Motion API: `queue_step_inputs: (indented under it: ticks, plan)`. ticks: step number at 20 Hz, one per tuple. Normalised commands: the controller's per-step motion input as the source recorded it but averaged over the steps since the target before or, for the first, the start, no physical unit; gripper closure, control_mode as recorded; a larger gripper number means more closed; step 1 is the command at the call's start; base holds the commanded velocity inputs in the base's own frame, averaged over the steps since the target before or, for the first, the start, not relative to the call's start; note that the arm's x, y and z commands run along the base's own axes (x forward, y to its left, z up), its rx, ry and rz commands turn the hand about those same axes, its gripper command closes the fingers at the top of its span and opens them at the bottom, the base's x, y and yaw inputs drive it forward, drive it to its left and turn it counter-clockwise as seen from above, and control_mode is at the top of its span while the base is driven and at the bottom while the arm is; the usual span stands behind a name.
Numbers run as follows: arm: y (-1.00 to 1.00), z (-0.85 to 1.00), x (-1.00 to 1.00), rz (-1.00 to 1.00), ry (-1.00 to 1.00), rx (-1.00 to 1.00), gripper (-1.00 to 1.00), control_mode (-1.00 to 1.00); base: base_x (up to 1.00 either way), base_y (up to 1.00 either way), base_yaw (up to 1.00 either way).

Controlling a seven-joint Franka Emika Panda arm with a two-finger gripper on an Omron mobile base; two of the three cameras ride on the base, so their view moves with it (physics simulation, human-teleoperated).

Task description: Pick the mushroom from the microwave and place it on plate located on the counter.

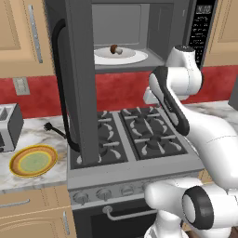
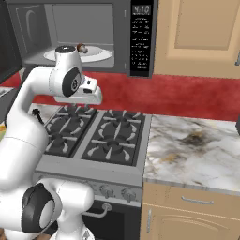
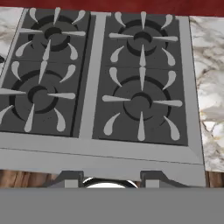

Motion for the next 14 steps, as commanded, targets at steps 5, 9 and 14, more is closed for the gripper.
queue_step_inputs:
  ticks: [5,9,14]
  plan:
    - [-0.01,0.00,-0.09,0.00,-0.11,0.00,-1.00,-1.00,0.00,0.00,0.00]
    - [0.00,-0.02,-0.66,0.00,-0.42,0.00,-1.00,-1.00,0.00,0.00,0.00]
    - [0.00,0.15,-0.80,0.04,-0.49,0.00,-1.00,-1.00,0.00,0.00,0.00]
